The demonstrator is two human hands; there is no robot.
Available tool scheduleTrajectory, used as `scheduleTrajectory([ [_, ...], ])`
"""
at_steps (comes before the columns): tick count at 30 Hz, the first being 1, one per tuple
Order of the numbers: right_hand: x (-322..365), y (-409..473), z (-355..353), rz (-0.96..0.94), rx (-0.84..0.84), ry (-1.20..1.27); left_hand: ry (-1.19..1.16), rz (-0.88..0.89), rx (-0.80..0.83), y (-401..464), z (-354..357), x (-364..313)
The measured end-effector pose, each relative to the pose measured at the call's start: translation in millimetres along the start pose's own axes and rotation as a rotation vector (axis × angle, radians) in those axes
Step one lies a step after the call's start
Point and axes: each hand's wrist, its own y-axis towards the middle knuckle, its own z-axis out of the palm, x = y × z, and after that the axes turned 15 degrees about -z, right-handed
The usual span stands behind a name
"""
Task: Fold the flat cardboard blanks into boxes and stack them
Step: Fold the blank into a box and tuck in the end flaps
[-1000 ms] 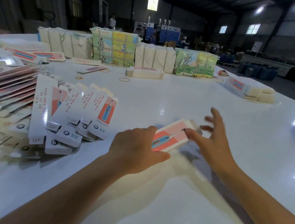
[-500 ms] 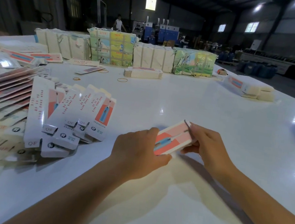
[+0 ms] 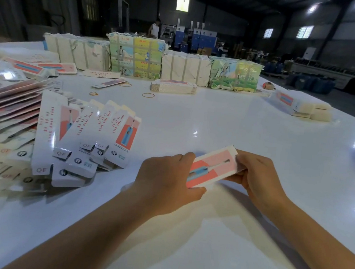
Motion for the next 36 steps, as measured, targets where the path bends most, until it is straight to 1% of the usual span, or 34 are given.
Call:
scheduleTrajectory([
  [4, 1, -3, 2, -0.025, 0.002, -0.061, 0.089, 0.009, -0.036, 1, 3, -4],
  [8, 4, -5, 3, -0.052, 0.044, -0.086, 0.099, 0.023, -0.069, 1, 4, -4],
  [10, 3, -9, 3, -0.09, 0.063, -0.203, 0.087, 0.011, -0.055, 1, 4, -4],
  [14, 1, -17, 7, -0.298, 0.089, -0.594, 0.067, -0.013, -0.048, 0, 5, -6],
  [16, 0, -18, 8, -0.336, 0.129, -0.705, 0.074, -0.016, -0.057, -1, 5, -7],
  [18, 0, -19, 9, -0.339, 0.164, -0.757, 0.086, -0.017, -0.062, -2, 6, -8],
  [20, 0, -20, 11, -0.326, 0.168, -0.737, 0.083, -0.023, -0.066, -2, 7, -8],
  [23, 3, -19, 14, -0.293, 0.119, -0.551, 0.054, -0.042, -0.094, -1, 6, -6],
  [25, 3, -15, 12, -0.258, 0.063, -0.452, 0.017, -0.072, -0.082, 0, 5, -3],
  [27, 4, -13, 10, -0.189, -0.007, -0.402, -0.002, -0.096, -0.066, 2, 4, -1],
  [28, 3, -12, 9, -0.193, -0.011, -0.416, -0.004, -0.099, -0.068, 2, 4, -1],
  [32, 3, -21, 14, -0.303, 0.121, -0.627, 0.002, -0.077, -0.065, 4, 2, -1],
  [36, 6, -23, 15, -0.365, 0.211, -0.589, 0.014, -0.044, -0.062, 6, -3, 7],
])
